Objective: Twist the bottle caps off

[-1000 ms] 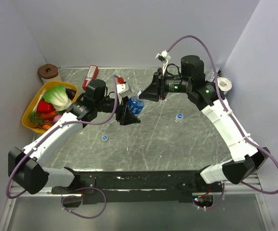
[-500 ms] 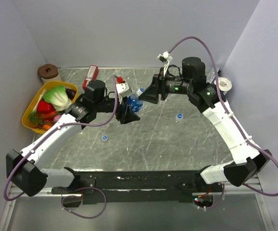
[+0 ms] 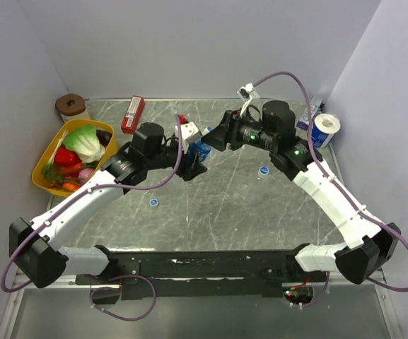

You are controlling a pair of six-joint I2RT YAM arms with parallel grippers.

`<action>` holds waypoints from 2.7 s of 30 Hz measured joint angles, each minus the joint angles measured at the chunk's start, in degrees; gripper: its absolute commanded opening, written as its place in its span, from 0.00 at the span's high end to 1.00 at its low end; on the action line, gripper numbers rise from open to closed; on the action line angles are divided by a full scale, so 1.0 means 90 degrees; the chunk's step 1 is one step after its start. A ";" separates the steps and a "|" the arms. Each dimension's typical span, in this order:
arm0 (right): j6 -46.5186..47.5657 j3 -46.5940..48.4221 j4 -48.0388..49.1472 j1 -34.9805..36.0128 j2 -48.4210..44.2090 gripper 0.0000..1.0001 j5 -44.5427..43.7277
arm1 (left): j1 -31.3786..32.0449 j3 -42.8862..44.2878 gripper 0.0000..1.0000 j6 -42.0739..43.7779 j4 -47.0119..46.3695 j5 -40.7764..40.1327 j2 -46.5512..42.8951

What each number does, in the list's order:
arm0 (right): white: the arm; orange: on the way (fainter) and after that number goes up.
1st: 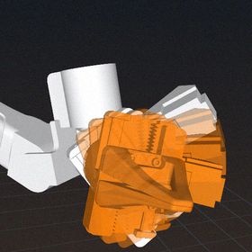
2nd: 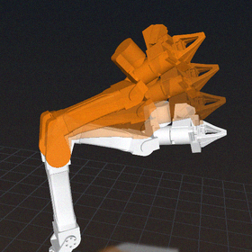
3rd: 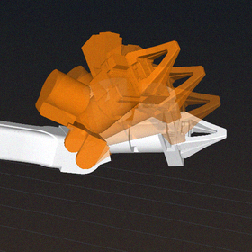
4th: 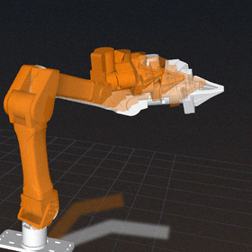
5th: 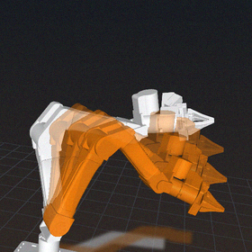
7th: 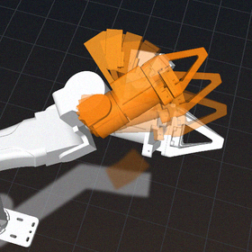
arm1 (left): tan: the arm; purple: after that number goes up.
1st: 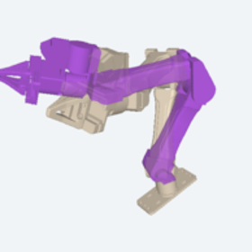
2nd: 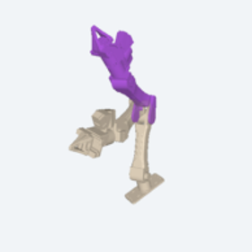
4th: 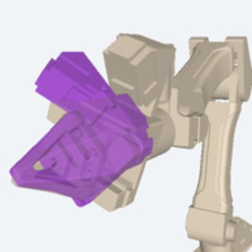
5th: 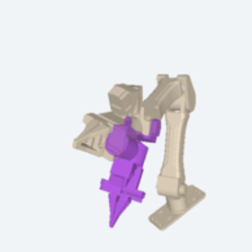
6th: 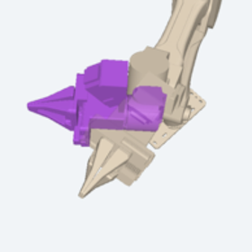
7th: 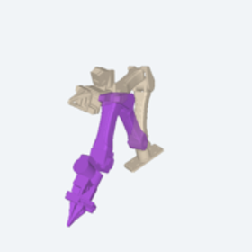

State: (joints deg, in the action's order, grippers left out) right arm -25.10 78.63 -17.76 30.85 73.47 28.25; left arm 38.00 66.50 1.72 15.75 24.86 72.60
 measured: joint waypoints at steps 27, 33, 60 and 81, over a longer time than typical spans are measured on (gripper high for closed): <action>-0.0510 -0.0272 0.0942 0.0197 -0.0134 0.59 -0.0940 | 0.0299 0.0000 0.59 -0.0197 0.0056 -0.0913 -0.0007; -0.0495 -0.0265 0.0959 0.0255 -0.0114 0.57 -0.0974 | 0.0299 0.0000 0.60 -0.0287 0.0153 -0.0916 -0.0063; -0.0461 -0.0469 0.1411 0.0350 -0.0192 0.99 -0.0678 | 0.0228 -0.0063 0.60 -0.0410 0.0058 -0.0391 -0.0265; 0.0566 -0.0930 0.3463 0.0294 -0.0653 0.87 0.2941 | -0.0780 -0.0172 0.60 -0.0726 -0.0138 0.5100 -0.0653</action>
State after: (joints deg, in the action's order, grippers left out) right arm -20.01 70.26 13.41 33.50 67.59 54.72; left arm 30.98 64.95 -4.82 14.50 70.76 66.72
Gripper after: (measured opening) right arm 0.420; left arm 0.673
